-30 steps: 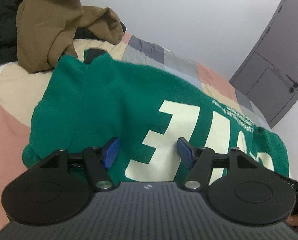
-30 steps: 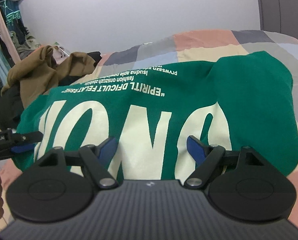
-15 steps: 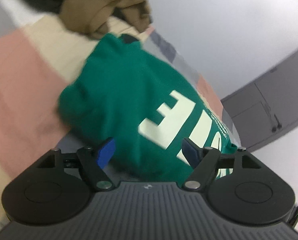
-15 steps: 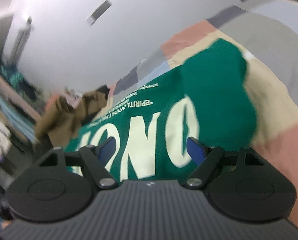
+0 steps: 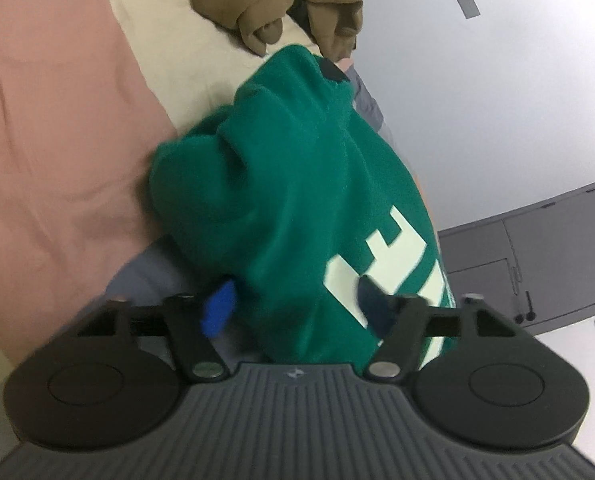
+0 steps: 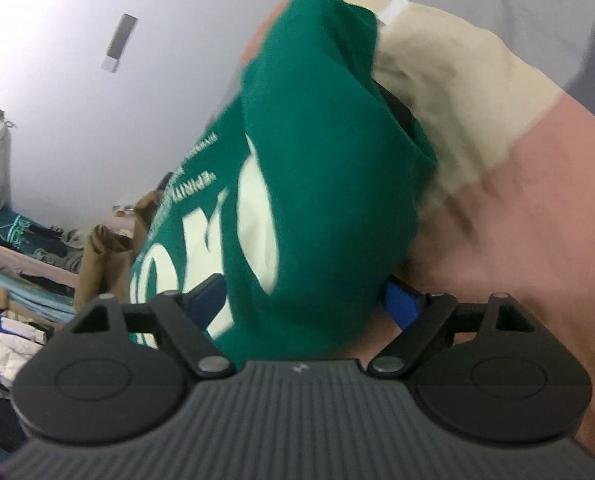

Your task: Fold large clothes

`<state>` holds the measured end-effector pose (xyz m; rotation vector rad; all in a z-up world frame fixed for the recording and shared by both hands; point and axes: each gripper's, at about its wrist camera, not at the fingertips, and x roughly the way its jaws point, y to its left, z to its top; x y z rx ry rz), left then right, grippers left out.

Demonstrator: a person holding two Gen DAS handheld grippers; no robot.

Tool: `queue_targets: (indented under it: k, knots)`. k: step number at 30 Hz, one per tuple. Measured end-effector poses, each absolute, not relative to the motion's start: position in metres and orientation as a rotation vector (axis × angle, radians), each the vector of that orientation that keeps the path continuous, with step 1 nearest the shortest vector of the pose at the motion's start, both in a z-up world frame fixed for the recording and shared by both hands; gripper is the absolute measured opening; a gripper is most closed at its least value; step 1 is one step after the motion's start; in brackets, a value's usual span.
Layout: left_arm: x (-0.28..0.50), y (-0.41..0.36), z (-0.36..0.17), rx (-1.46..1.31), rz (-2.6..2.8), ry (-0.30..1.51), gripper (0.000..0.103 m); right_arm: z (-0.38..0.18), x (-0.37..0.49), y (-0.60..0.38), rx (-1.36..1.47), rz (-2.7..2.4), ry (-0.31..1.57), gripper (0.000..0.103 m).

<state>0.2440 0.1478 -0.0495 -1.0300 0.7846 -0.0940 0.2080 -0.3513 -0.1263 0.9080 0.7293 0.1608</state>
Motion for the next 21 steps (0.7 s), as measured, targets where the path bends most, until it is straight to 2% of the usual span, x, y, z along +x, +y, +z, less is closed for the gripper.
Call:
queue_targets:
  k: [1,3,4,6,8,12,21]
  knots:
    - [0.245,0.149,-0.049,-1.018,-0.084,0.787,0.045,-0.123,0.210,-0.352,0.897,0.171,0.718,0.071]
    - [0.247,0.151,-0.044,-0.991,-0.106,0.769,0.027,-0.112,0.212,-0.351,0.854,0.185,0.685,0.051]
    - [0.246,0.153,-0.040,-0.977,-0.120,0.750,0.023,-0.106,0.214,-0.350,0.830,0.198,0.667,0.044]
    - [0.249,0.155,-0.031,-0.967,-0.140,0.709,0.014,-0.096,0.219,-0.351,0.814,0.232,0.623,0.038]
    - [0.255,0.155,-0.021,-0.954,-0.171,0.668,0.009,-0.085,0.227,-0.354,0.826,0.275,0.571,0.035]
    - [0.275,0.152,-0.005,-0.886,-0.212,0.603,0.008,-0.074,0.247,-0.357,0.814,0.299,0.514,0.034]
    - [0.315,0.136,-0.032,-0.740,-0.116,0.675,0.007,-0.110,0.272,-0.355,0.823,0.256,0.606,0.033]
